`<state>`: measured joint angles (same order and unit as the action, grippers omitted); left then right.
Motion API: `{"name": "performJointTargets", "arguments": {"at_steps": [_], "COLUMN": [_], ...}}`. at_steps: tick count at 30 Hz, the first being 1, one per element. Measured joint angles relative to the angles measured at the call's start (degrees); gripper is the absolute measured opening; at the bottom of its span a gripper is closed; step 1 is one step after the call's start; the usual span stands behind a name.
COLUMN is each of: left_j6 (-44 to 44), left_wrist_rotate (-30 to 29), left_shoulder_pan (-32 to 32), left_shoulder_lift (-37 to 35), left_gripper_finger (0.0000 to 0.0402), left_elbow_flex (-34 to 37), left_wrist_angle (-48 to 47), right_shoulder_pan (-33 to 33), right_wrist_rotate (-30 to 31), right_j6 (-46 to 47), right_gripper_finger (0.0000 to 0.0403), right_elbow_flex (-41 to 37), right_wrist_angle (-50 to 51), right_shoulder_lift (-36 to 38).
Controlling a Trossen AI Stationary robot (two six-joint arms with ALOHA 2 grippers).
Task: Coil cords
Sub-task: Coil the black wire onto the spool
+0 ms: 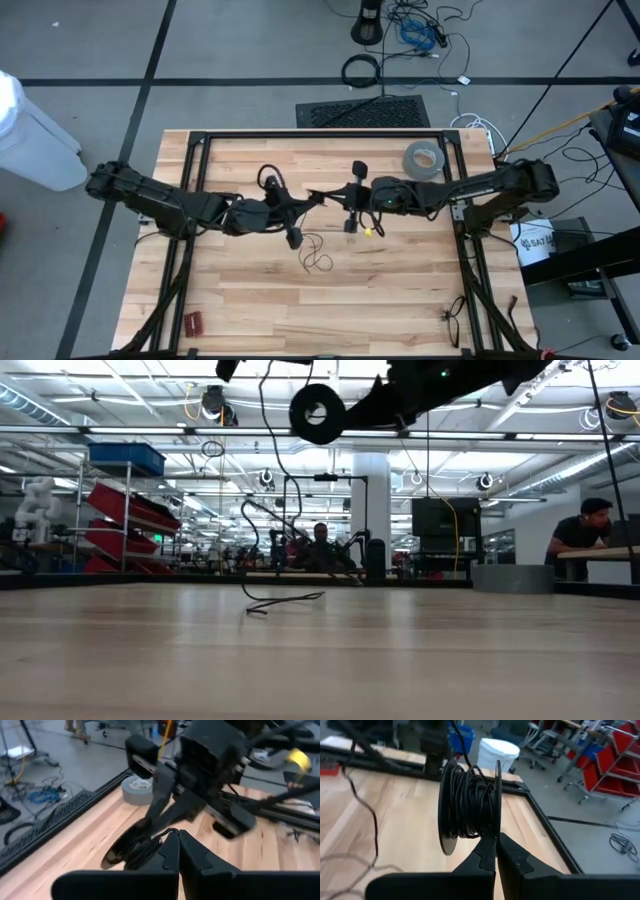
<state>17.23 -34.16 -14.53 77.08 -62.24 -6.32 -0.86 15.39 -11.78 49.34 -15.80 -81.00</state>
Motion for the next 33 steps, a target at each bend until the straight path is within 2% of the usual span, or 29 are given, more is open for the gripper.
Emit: {"name": "performJointTargets", "arguments": {"at_steps": [6,16,27,33], "left_j6": [3.94,4.88,4.97,4.91], "left_wrist_rotate": [0.01,-0.21,-4.86,-5.52], "left_shoulder_pan": [1.77,1.86,1.73,1.6], "left_shoulder_lift": [2.75,8.13,9.97,9.97], "left_gripper_finger": [0.0,0.0003,0.0085,0.01], "left_elbow_flex": [0.0,0.0,0.0,0.0], "left_wrist_angle": [-0.12,6.88,10.08,10.47], "right_shoulder_pan": [-0.1,-0.13,-0.09,-0.04], "right_wrist_rotate": [2.98,2.76,3.14,3.14], "right_j6": [2.95,3.82,7.61,8.08], "right_gripper_finger": [0.0,0.0,0.0,0.0], "right_elbow_flex": [0.0,0.0,0.0,0.0], "right_wrist_angle": [-6.18,-6.3,-5.74,-5.75], "right_shoulder_lift": [-3.1,-2.57,-2.57,-2.57]}}
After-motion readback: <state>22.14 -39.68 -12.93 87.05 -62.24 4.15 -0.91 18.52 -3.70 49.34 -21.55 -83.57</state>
